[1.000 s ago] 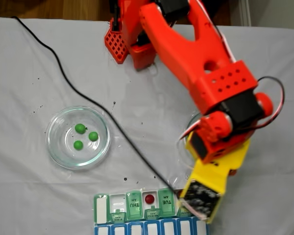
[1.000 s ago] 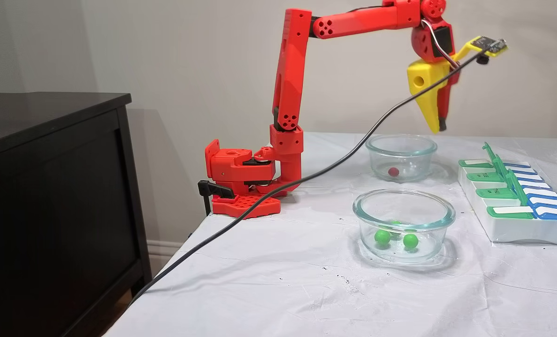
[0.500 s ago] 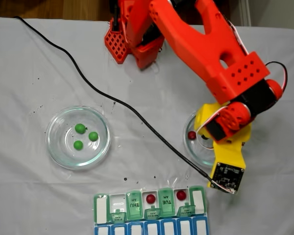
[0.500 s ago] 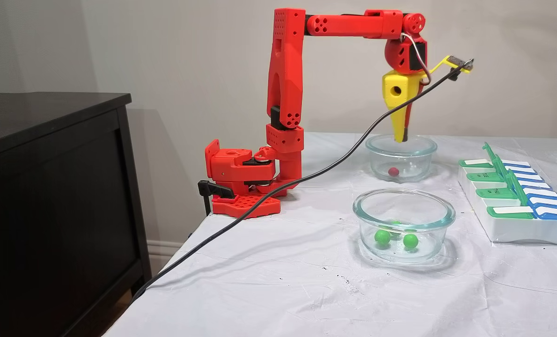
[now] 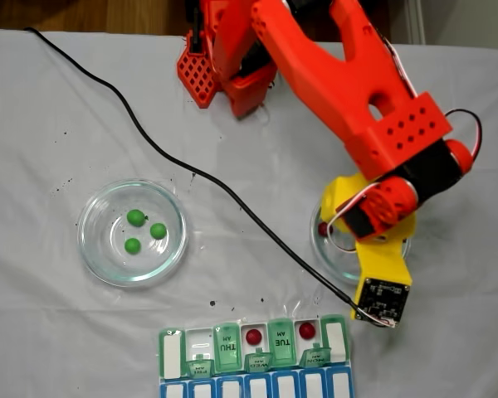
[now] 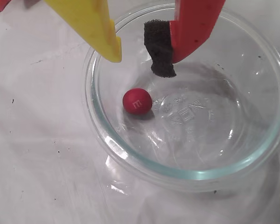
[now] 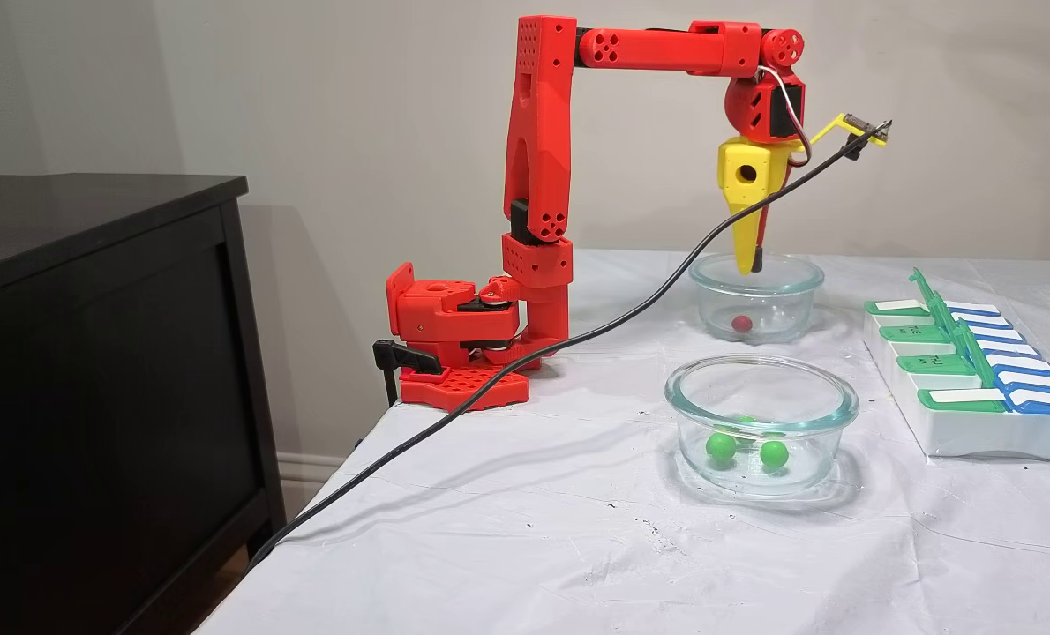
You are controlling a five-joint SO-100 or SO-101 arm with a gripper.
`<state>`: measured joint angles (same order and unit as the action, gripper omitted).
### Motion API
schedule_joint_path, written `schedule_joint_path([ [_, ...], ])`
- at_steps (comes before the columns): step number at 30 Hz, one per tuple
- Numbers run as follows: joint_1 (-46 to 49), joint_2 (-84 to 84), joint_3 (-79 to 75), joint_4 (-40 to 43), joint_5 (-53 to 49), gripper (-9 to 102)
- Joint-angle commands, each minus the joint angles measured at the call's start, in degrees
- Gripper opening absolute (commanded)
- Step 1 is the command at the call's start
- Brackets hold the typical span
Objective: Sort medicines into box.
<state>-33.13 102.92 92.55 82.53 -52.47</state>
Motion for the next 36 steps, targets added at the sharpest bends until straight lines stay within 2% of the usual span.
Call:
schedule_joint_path([
  [1,-0.44,-0.26,-1.14,0.35,-0.97,11],
  [8,-0.53,-3.08,-1.76,-0.53,-2.37,11],
  [20,2.20,-8.35,-5.36,-1.93,-10.81,13],
  [36,2.55,-12.13,-4.57,-3.34,-14.77,14],
])
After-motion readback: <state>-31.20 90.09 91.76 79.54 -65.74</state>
